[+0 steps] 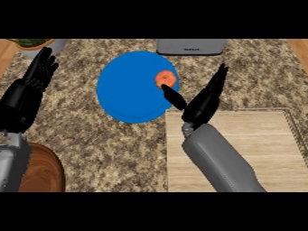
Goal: Pick the squash from the tray and place it in the plate
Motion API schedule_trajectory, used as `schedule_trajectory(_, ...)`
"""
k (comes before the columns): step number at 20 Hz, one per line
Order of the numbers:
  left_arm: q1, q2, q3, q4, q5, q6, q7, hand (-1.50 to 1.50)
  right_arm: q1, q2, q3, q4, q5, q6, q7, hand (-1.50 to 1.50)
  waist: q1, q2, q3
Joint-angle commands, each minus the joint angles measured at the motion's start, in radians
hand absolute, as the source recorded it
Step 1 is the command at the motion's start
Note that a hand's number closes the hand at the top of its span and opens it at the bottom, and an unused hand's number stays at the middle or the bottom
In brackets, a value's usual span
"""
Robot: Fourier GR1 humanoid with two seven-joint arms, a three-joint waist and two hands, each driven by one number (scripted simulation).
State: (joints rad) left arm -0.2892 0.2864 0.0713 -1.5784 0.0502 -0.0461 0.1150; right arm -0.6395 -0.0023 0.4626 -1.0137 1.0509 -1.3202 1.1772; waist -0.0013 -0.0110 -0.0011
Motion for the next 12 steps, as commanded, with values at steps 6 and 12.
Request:
schedule_trajectory(6, 0.021, 0.003, 0.032, 0.009, 0.002, -0.008, -0.02, 0.0, 0.468, 0.002, 0.093, -0.474, 0.274, 0.08, 0.055, -1.5, -0.023, 0.004, 0.0)
schedule_trajectory(12, 0.016, -0.013, 0.028, 0.015, -0.011, -0.012, -0.033, 0.0, 0.657, 0.002, 0.128, -0.596, 0.455, 0.139, 0.068, -1.5, -0.011, 0.009, 0.001)
